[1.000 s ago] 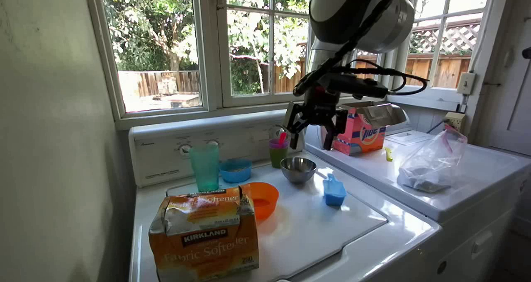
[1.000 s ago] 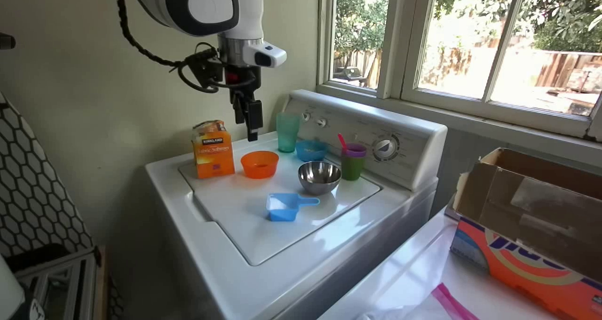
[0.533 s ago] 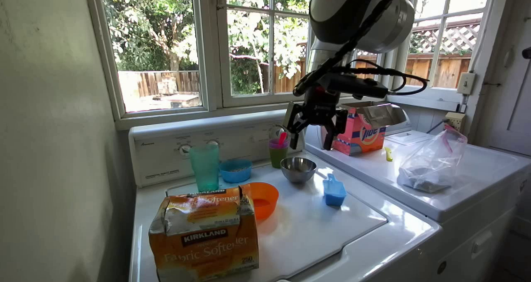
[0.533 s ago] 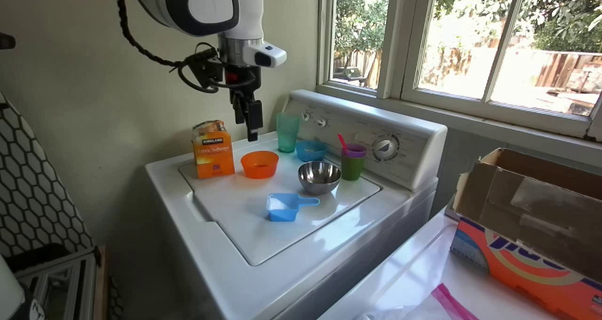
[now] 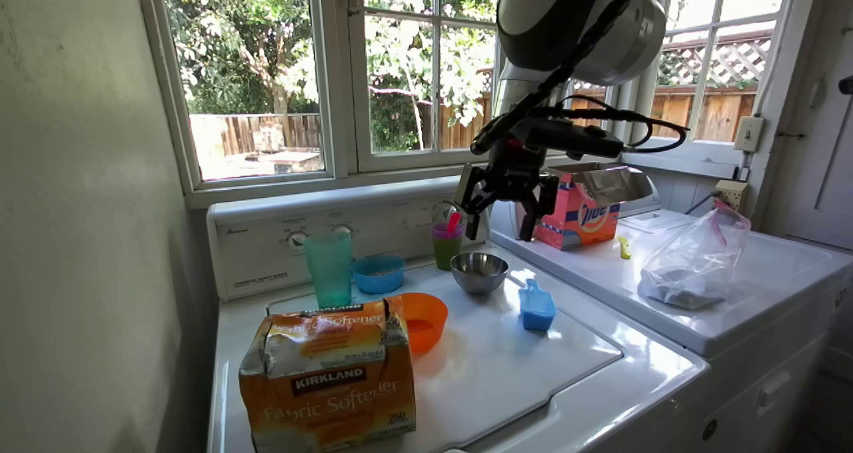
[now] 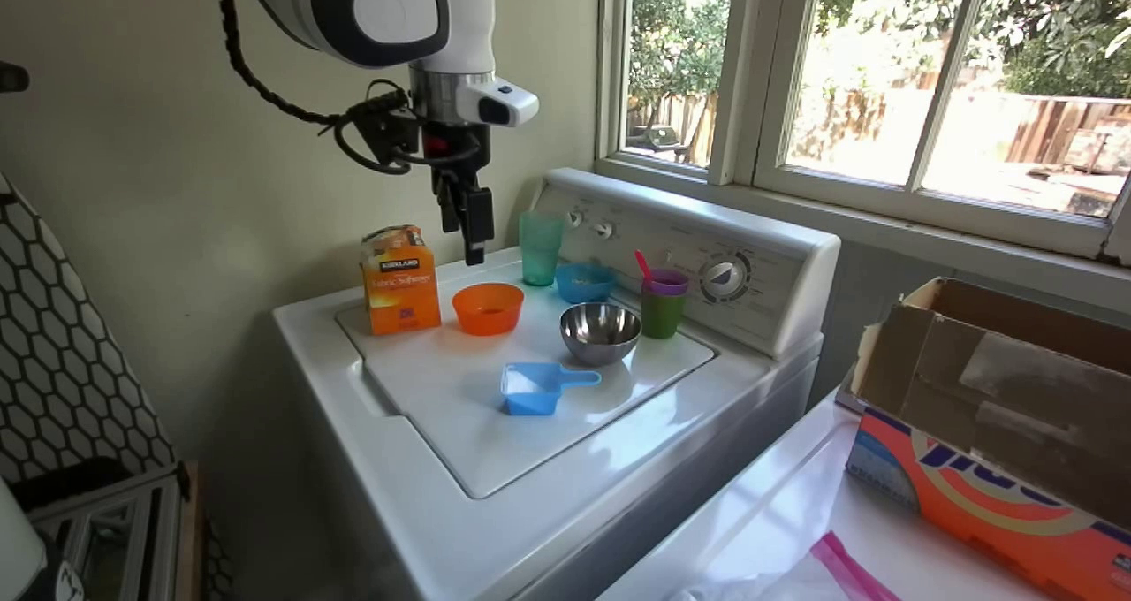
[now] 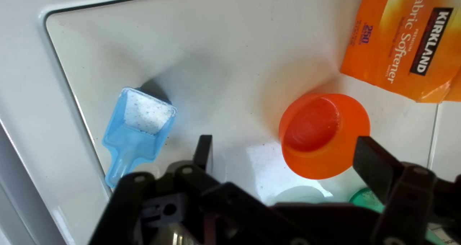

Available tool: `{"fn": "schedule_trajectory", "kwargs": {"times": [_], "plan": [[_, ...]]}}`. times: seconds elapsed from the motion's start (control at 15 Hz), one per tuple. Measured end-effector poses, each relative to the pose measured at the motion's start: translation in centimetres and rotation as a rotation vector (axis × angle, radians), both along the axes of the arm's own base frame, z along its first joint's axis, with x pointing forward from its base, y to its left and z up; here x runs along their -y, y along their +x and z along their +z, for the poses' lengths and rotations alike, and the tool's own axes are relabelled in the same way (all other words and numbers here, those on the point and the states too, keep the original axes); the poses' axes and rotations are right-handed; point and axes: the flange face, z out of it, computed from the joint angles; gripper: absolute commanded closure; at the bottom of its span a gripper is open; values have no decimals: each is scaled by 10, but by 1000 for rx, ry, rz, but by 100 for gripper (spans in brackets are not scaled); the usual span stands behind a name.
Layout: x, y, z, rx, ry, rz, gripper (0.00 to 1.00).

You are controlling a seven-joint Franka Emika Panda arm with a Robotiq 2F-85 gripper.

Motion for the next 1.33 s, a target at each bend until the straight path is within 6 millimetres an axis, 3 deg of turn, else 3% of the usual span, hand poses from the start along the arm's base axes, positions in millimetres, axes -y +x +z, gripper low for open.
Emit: {"fn": "schedule_trajectory", "kwargs": {"times": [0.27, 0.6, 1.07, 1.33], "plan": [[2, 15, 10, 56, 13, -52, 0], [-1, 69, 31, 130, -49, -193, 0], [-36, 140, 17, 14, -118, -296, 0], [-37, 145, 16, 14, -116, -296, 0]]}}
